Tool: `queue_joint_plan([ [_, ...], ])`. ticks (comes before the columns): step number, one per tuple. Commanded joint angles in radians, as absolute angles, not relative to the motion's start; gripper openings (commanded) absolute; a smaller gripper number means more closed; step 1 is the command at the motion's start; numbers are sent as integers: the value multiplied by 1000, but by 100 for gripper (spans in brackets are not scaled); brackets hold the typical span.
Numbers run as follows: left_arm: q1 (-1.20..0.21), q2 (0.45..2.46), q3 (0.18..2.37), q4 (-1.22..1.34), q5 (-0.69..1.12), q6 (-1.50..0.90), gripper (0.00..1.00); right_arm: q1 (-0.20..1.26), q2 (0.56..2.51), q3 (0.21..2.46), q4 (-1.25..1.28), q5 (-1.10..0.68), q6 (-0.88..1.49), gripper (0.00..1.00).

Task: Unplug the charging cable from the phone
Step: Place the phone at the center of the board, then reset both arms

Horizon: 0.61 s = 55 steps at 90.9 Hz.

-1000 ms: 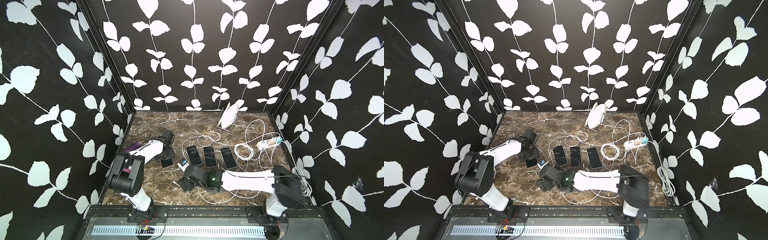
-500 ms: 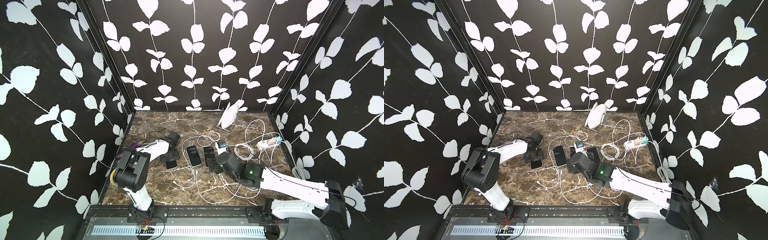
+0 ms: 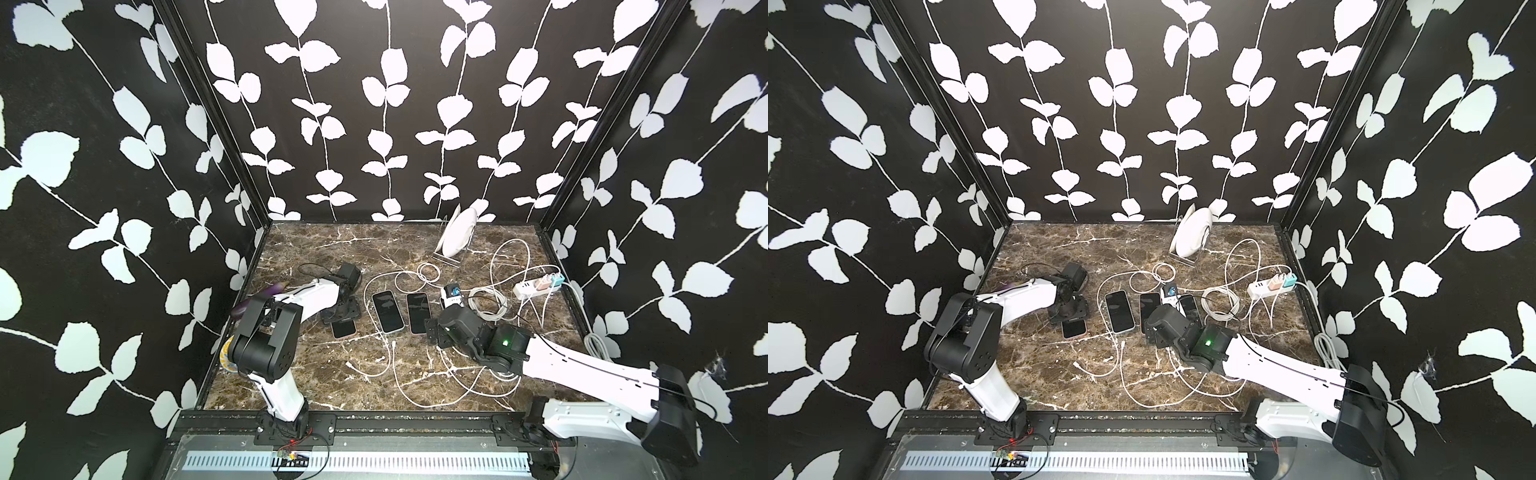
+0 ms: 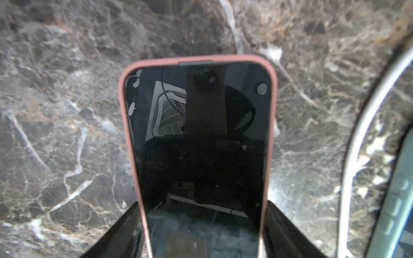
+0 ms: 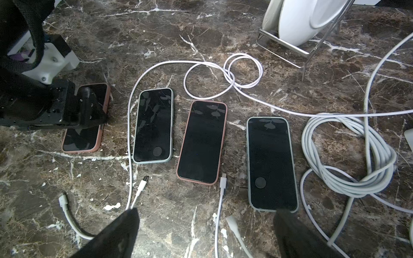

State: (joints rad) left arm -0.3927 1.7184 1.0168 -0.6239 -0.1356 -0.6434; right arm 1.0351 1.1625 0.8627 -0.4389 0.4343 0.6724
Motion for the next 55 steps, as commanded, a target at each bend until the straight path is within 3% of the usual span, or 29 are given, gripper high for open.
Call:
queue_joint_plan([
  [1, -401, 1662, 1050, -668, -143, -639, 98, 1028, 1136, 887, -457, 444, 664, 97],
  [34, -400, 1503, 1140, -796, -223, -582, 98, 992, 1088, 925, -550, 500, 655, 98],
  [55, -390, 1295, 1220, -805, -456, -456, 98, 820, 1096, 1007, -718, 632, 738, 98],
])
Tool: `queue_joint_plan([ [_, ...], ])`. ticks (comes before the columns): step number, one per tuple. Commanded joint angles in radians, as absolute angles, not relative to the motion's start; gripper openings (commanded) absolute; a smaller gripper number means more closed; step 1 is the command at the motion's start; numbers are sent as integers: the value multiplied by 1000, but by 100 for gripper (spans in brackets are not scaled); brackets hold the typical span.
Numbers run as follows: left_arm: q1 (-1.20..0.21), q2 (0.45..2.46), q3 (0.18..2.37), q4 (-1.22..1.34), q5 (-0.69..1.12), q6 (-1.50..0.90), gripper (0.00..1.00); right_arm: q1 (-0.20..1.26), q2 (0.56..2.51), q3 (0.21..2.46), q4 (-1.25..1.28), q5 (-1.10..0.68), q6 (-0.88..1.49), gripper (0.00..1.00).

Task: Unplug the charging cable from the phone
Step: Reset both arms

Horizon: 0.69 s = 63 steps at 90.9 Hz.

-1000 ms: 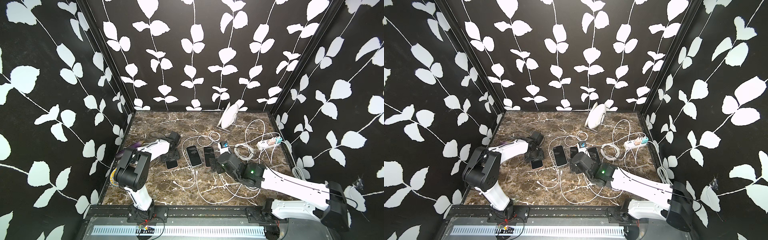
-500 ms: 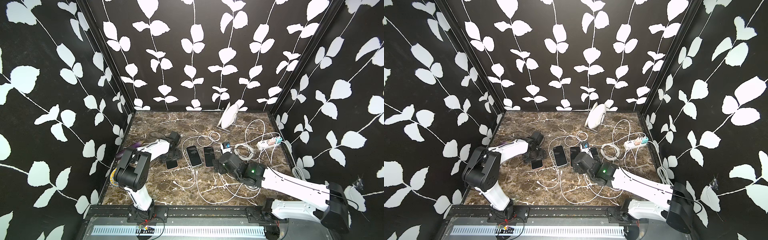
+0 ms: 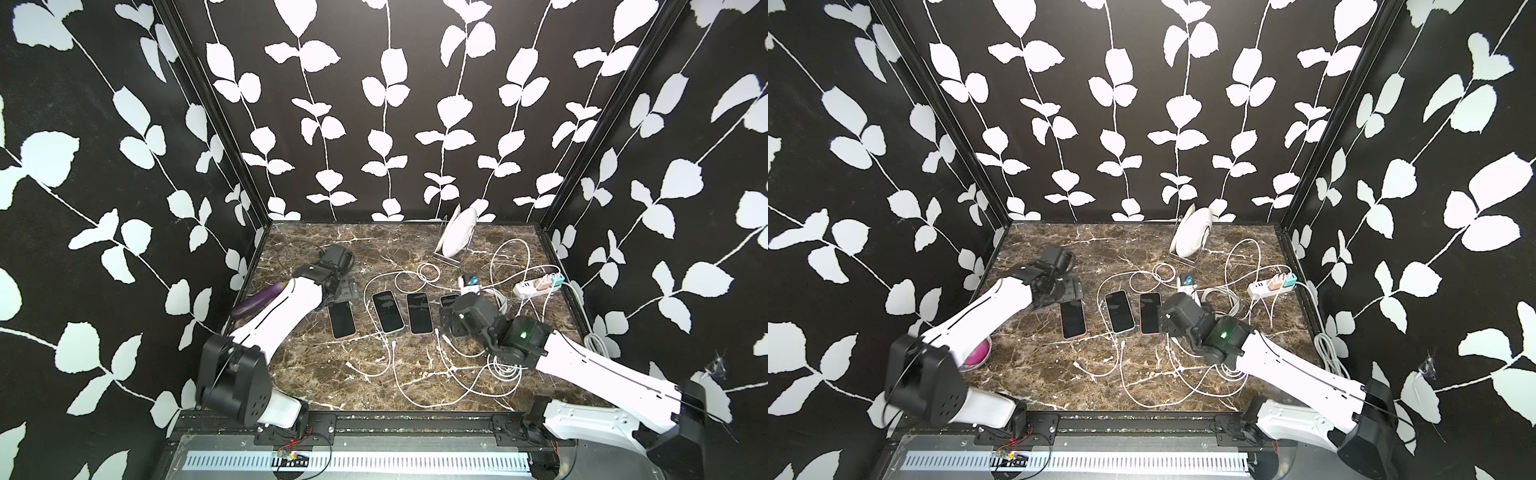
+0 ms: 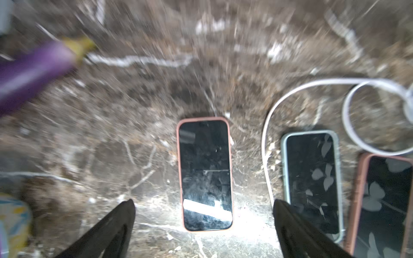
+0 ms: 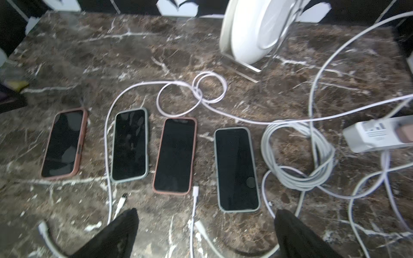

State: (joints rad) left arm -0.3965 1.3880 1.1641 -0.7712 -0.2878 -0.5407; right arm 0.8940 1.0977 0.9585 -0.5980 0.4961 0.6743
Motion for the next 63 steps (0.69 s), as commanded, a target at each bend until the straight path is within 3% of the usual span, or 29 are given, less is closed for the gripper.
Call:
queue_joint_plan([
  [1, -388, 1283, 1224, -803, -473, -451, 99, 810, 1095, 1009, -722, 640, 743, 98],
  [9, -366, 1215, 1208, -750, -617, -390, 98, 749, 1075, 976, -671, 690, 748, 92],
  [11, -362, 1200, 1186, -712, -655, -360, 98, 747, 1063, 944, -621, 706, 734, 86],
  [14, -357, 1178, 1153, -650, -709, -302, 98, 746, 1044, 880, -508, 734, 688, 64],
  [16, -349, 1165, 1135, -619, -734, -274, 98, 745, 1028, 830, -435, 752, 641, 59],
  [25, -304, 1137, 997, -385, -794, -100, 98, 696, 963, 686, -164, 734, 461, 64],
  [37, -241, 1176, 750, 124, -914, 147, 98, 499, 1013, 688, -208, 682, 491, 64],
  [47, -168, 1224, 600, 385, -828, 202, 98, 384, 1049, 655, -164, 679, 447, 65],
  [63, -130, 1283, 499, 521, -626, 64, 98, 242, 1079, 546, -24, 731, 380, 65],
])
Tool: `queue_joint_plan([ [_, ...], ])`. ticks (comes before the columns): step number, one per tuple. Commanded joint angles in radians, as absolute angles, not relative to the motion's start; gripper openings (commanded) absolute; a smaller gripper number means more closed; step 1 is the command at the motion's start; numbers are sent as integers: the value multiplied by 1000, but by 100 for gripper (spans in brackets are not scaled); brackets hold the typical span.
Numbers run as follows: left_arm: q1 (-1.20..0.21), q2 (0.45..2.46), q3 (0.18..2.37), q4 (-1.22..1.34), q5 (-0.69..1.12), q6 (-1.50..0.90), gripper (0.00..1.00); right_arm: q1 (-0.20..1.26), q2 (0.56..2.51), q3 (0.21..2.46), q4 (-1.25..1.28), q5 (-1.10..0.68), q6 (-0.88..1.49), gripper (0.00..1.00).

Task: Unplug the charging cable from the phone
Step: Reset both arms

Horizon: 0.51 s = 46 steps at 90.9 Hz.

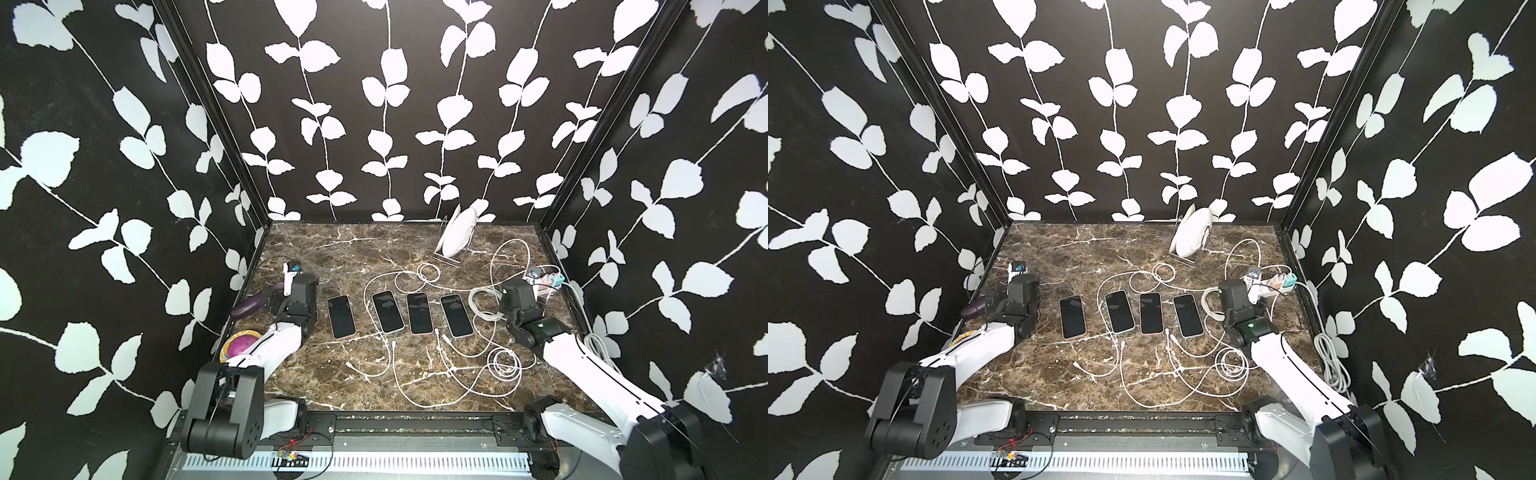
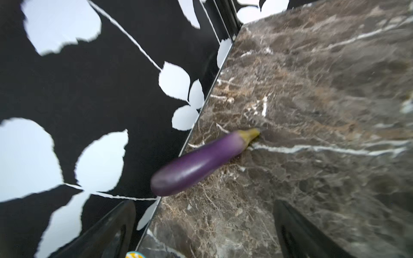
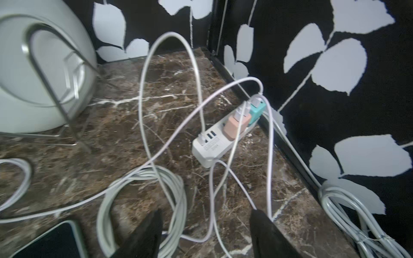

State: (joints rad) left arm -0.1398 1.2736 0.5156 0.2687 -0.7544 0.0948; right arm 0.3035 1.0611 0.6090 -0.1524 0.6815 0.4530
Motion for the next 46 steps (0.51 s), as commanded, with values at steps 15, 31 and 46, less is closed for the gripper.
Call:
queue_joint_plan([
  [15, -126, 1376, 424, 737, -544, 50, 98, 191, 1107, 466, 213, 738, 228, 64],
  [31, -126, 1490, 343, 995, -459, 81, 98, 173, 1255, 309, 703, 630, 40, 66],
  [46, -126, 1582, 345, 1055, -293, 141, 98, 111, 1358, 231, 1025, 428, 22, 66],
])
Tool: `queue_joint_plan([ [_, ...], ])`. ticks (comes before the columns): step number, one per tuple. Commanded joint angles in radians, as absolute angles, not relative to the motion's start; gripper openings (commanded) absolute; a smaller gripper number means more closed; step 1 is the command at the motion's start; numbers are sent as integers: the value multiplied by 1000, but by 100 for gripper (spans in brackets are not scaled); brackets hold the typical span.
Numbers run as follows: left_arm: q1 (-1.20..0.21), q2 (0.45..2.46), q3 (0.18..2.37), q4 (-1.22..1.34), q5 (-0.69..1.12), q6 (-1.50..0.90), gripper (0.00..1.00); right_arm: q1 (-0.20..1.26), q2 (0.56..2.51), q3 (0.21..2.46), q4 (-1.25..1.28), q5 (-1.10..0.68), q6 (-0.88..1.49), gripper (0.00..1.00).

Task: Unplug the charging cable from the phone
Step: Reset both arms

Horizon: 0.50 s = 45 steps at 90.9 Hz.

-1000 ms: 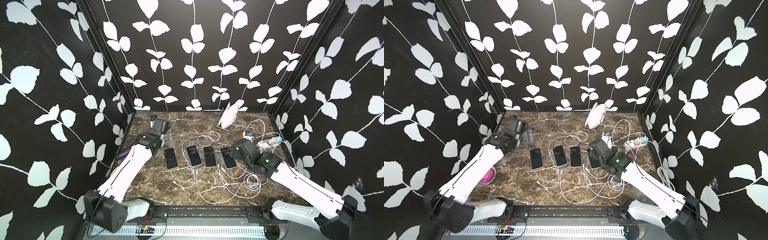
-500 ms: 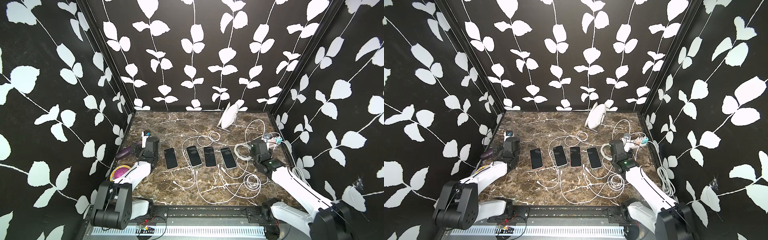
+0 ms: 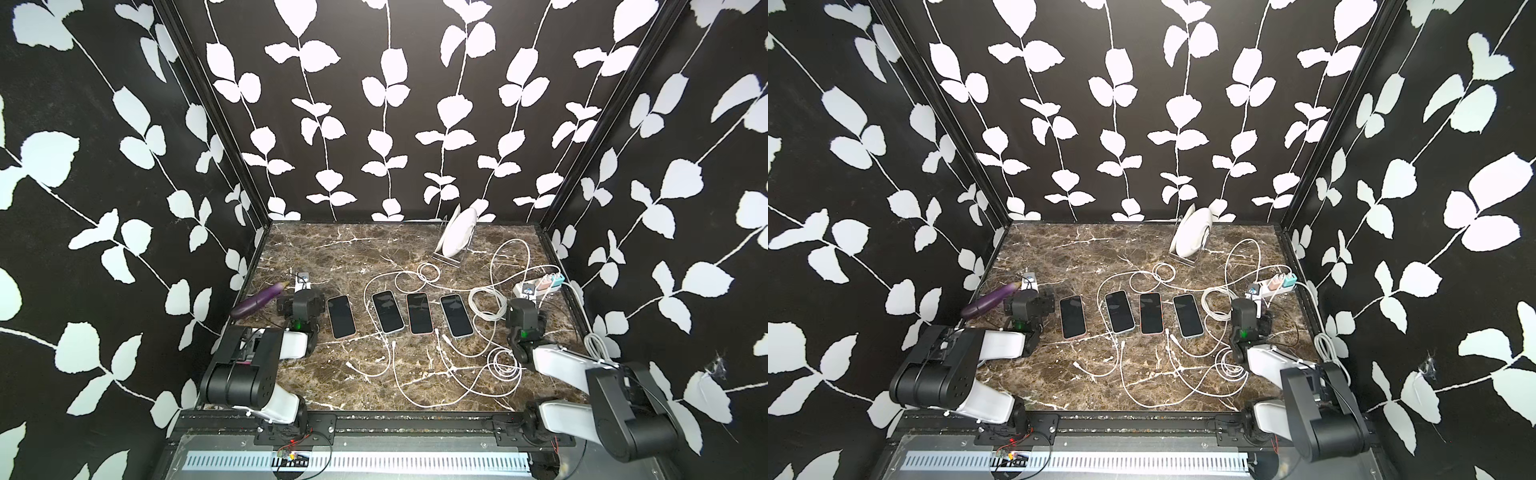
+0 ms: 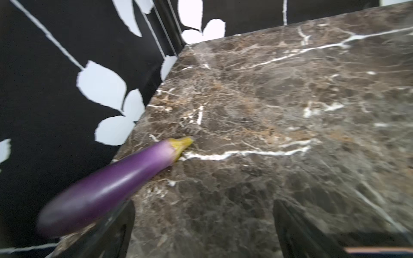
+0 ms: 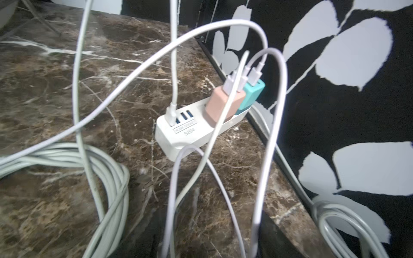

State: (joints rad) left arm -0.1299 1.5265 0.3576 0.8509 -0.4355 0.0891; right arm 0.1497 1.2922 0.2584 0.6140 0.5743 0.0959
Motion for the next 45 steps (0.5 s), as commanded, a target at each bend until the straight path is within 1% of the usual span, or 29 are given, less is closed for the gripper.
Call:
queue_joint_plan([
  [1, -125, 1595, 336, 1095, -296, 142, 98, 108, 1370, 227, 1046, 422, 22, 66],
  [4, -119, 1601, 319, 1147, -306, 130, 98, 100, 1443, 223, 1125, 402, 22, 66],
  [8, -106, 1565, 318, 1091, -292, 103, 98, 95, 1543, 228, 1251, 363, -4, 66],
  [11, -97, 1568, 323, 1061, -279, 96, 98, 99, 1633, 232, 1342, 359, -29, 68],
  [14, -92, 1589, 327, 1088, -272, 104, 98, 97, 1617, 245, 1251, 348, -10, 68],
  [17, -92, 1588, 333, 1106, -270, 110, 98, 82, 1541, 288, 1059, 348, 27, 65],
  [20, -92, 1575, 347, 1055, -269, 103, 98, 63, 1514, 343, 944, 349, 56, 64],
  [22, -92, 1574, 366, 1018, -277, 98, 98, 55, 1535, 361, 940, 345, 54, 67],
  [24, -92, 1576, 377, 991, -288, 99, 98, 59, 1555, 357, 989, 337, 35, 69],
  [28, -93, 1583, 362, 1029, -289, 104, 98, 61, 1558, 354, 980, 322, 35, 70],
  [29, -94, 1582, 361, 1032, -291, 104, 98, 61, 1553, 358, 964, 328, 37, 73],
  [31, -94, 1578, 369, 1014, -290, 103, 98, 60, 1543, 362, 949, 332, 41, 87],
  [32, -93, 1577, 371, 1006, -292, 100, 98, 60, 1541, 360, 947, 334, 41, 92],
  [33, -93, 1576, 371, 1002, -293, 97, 98, 60, 1540, 358, 952, 336, 41, 94],
  [36, -94, 1580, 366, 1013, -290, 103, 98, 60, 1548, 350, 983, 343, 43, 96],
  [45, -94, 1581, 368, 1014, -271, 110, 98, 61, 1547, 317, 1046, 337, 40, 96],
])
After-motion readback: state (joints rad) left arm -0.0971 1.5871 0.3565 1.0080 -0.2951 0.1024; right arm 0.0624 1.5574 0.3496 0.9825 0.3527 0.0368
